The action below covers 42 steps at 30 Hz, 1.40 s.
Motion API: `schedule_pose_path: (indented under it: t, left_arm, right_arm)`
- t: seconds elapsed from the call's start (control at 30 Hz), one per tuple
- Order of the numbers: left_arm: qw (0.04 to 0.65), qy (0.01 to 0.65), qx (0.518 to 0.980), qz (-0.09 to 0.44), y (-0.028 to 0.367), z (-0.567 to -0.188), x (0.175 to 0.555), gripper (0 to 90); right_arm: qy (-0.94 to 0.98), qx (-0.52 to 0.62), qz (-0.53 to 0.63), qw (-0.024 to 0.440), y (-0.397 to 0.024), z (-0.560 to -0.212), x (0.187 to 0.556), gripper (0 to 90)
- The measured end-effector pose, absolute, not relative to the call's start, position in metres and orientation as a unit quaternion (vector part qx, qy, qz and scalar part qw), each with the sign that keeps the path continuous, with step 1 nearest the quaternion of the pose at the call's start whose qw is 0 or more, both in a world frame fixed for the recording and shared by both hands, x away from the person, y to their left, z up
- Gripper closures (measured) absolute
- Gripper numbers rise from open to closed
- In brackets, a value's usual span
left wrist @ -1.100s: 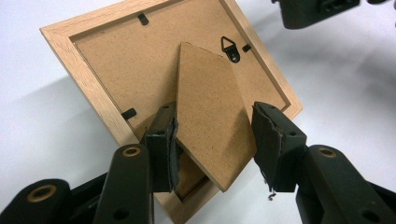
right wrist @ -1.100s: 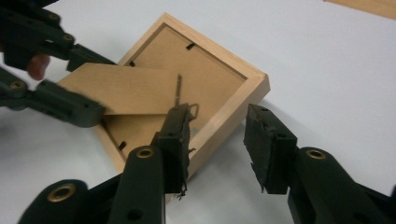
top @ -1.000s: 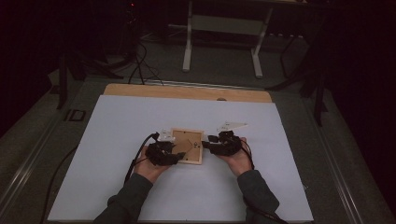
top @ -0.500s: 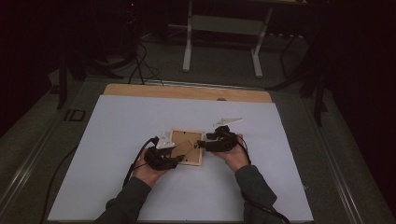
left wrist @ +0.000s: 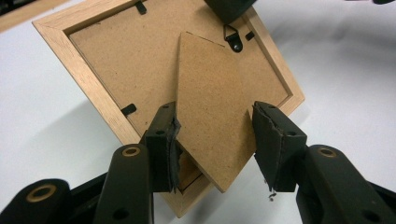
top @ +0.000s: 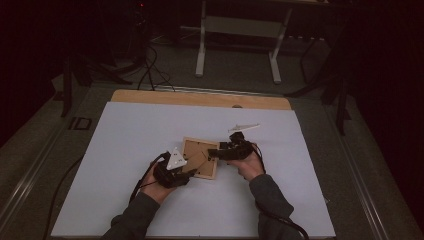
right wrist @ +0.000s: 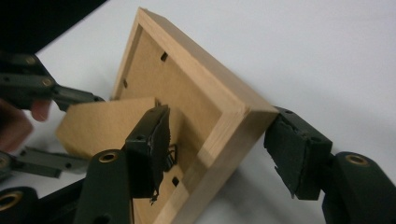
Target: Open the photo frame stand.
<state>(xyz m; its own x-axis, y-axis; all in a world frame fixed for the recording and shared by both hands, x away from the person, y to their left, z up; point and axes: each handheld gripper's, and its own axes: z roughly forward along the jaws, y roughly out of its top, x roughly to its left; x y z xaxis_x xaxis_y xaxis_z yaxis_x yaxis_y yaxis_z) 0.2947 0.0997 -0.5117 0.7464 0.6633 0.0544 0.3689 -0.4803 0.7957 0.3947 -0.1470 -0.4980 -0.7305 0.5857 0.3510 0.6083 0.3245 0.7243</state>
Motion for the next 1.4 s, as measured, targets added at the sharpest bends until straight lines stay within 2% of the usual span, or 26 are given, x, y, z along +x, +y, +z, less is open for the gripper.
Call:
schedule_pose_path:
  t: [0.17,0.4,0.47,0.57,0.93,1.4]
  left_arm:
    - [0.416,0.311,0.841,0.149,0.104,-0.511,0.299,54.8]
    - [0.455,0.336,0.823,0.049,0.116,-0.508,0.311,55.7]
    - [0.442,0.339,0.829,0.052,0.114,-0.507,0.313,56.0]
    - [0.420,0.335,0.841,0.058,0.108,-0.504,0.313,61.2]
    - [0.398,0.333,0.849,0.097,0.100,-0.500,0.314,62.6]
    - [0.391,0.336,0.848,0.119,0.089,-0.501,0.329,63.1]
  right_arm:
    - [-0.813,-0.365,-0.454,0.010,-0.150,-0.498,0.394,46.6]
    - [-0.811,-0.356,-0.465,0.007,-0.152,-0.496,0.389,49.7]
    - [-0.811,-0.352,-0.467,0.005,-0.153,-0.494,0.387,50.8]
    - [-0.813,-0.346,-0.468,-0.003,-0.151,-0.491,0.384,51.3]
    - [-0.804,-0.347,-0.483,-0.018,-0.156,-0.483,0.380,57.7]
    - [-0.809,-0.348,-0.469,-0.071,-0.162,-0.471,0.370,58.9]
